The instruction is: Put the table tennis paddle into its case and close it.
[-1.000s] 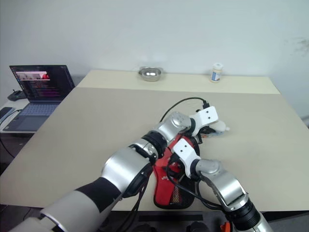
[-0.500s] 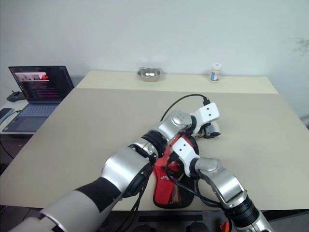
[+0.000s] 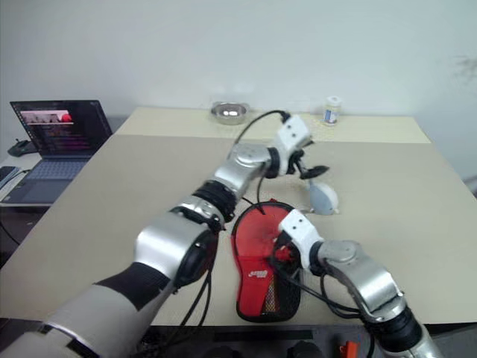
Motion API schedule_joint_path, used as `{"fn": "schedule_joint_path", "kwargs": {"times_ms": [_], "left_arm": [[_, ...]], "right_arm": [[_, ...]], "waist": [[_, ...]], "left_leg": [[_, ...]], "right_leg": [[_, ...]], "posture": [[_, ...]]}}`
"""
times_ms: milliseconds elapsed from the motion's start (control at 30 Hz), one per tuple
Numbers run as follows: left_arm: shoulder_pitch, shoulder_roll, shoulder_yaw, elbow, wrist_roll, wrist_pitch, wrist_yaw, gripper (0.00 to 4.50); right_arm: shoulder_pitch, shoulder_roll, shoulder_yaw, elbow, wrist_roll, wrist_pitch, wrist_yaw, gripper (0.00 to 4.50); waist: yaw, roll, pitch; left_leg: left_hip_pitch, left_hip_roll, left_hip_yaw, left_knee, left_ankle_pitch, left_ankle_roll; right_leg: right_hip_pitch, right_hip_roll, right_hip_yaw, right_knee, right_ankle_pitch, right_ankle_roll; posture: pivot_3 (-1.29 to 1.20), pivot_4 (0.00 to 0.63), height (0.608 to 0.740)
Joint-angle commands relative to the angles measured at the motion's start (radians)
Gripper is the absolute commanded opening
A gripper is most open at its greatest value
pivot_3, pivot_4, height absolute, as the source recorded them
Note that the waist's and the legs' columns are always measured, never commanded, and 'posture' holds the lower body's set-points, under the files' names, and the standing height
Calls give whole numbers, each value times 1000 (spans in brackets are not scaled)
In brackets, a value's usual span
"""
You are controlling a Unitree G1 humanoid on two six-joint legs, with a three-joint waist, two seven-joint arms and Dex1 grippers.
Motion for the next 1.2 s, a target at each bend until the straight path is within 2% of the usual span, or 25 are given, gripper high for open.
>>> {"fn": "schedule_joint_path", "kwargs": {"times_ms": [33, 233, 400, 500, 633, 767, 833, 967, 1200], "left_arm": [[8, 21, 25, -70, -40, 1, -14, 4455], [125, 90, 53, -196, -119, 95, -155, 4455], [302, 162, -6, -407, -127, 97, -291, 4455], [405, 203, -47, -540, -141, 153, -378, 4455], [533, 227, -110, -723, -168, 226, -465, 4455], [638, 220, -168, -857, -179, 289, -474, 4455], [655, 211, -184, -851, -175, 296, -460, 4455], [637, 189, -206, -679, -130, 212, -400, 4455], [618, 164, -234, -521, -95, 113, -371, 4455]], "right_arm": [[-38, -16, -88, -129, 76, 76, 14, 4500], [-56, -48, -222, -264, 207, 173, 51, 4500], [-41, -159, -387, -307, 329, 219, 128, 4500], [-21, -266, -462, -272, 329, 196, 142, 4500], [26, -373, -459, -185, 261, 80, 123, 4500], [24, -367, -385, -49, 153, -49, 30, 4500], [5, -344, -345, 15, 119, -94, -2, 4500], [-83, -246, -329, 148, 105, -126, -58, 4500], [-218, -176, -292, 362, 77, -187, -72, 4500]], "waist": [[2, 0, 0], [0, 0, 0], [3, 1, 0], [5, 1, 0], [5, 1, 0], [4, 1, 0], [5, 1, 0], [3, 1, 0], [5, 2, -1]], "left_leg": [[-1, 0, 0, 0, 0, 0], [-9, -1, 0, 2, 0, 0], [-10, -1, -1, 2, 0, 0], [-10, -1, -1, 3, 0, 0], [-10, -1, -1, 3, 0, 0], [-9, -1, -1, 4, 0, 0], [-9, -1, 0, 6, 0, 0], [-8, 0, -1, 14, 0, 0], [-4, 0, 0, 15, 1, 1]], "right_leg": [[-1, 0, 0, 0, 0, 0], [-8, -1, 0, 0, 3, -5], [-8, -1, -1, 1, 3, -5], [-8, -2, -1, 1, 3, -5], [-7, -2, -1, 1, 3, -5], [-7, -2, 0, 2, 3, -5], [-7, -2, 1, 6, 3, -5], [-8, 0, 2, 15, 3, -5], [-4, 0, 3, 15, 1, -1]], "posture": [[0, 150, 740], [0, 150, 740], [0, 150, 740], [0, 150, 740], [0, 150, 740], [0, 150, 740], [0, 150, 740], [0, 150, 740], [0, 150, 740]]}}
